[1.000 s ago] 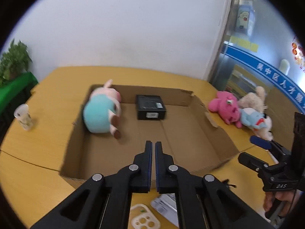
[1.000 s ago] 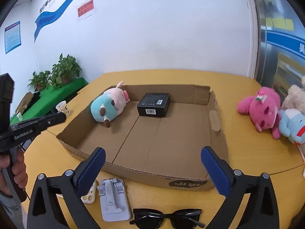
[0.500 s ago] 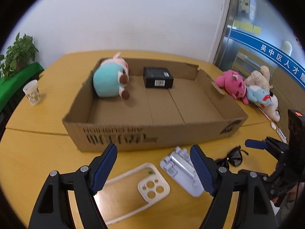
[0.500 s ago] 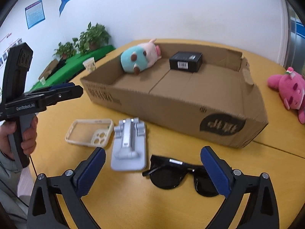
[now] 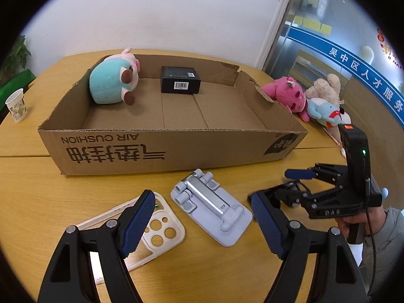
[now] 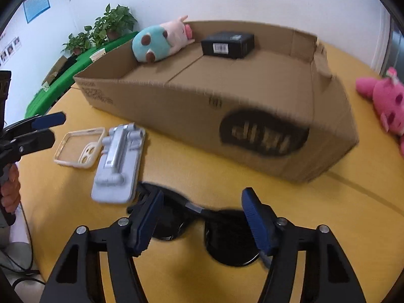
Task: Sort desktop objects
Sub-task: 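Grasp the black sunglasses by the frame with the right gripper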
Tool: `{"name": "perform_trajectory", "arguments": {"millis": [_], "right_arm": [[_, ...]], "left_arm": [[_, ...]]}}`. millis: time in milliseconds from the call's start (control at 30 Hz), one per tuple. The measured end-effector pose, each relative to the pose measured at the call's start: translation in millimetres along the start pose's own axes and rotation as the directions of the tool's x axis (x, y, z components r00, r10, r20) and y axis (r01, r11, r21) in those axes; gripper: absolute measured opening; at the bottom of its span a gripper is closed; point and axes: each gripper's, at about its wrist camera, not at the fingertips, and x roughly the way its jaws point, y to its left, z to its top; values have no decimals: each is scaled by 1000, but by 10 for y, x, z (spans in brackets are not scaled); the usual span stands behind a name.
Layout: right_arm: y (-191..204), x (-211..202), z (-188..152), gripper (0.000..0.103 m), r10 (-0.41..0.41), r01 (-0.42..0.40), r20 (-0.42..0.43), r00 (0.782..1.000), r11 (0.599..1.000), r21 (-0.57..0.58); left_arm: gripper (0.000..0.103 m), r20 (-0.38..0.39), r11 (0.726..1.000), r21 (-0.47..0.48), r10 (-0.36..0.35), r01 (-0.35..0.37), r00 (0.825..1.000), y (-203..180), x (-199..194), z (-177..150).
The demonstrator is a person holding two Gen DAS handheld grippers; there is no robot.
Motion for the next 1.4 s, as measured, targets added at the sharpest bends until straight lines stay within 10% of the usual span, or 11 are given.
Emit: {"name": "perform_trajectory", "arguments": {"millis": [400,500,1000,1233,1400], "right_arm": [[116,-317,-471,60,106,-108,21,994,977,184],[43,-242,-400,46,107,-108,20,994,967,232],[-468,-76,-473,61,286,-348,199,938,758,552],[-441,9,-401,11,237,-324,226,945,768,552],[-364,-34,-336,7,211,-296,214,954,794,532]], "left_arm": [[79,-52,994,-28,-106,104,993,-136,185,15],[79,-64,991,-22,-130,129,989,-206,217,19],[79,-87,988,-20,-152,151,985,-245,259,-19],[78,-106,985,-13,-173,173,979,-258,292,-36],[78,-171,955,-64,-296,289,940,-307,443,-75]]}}
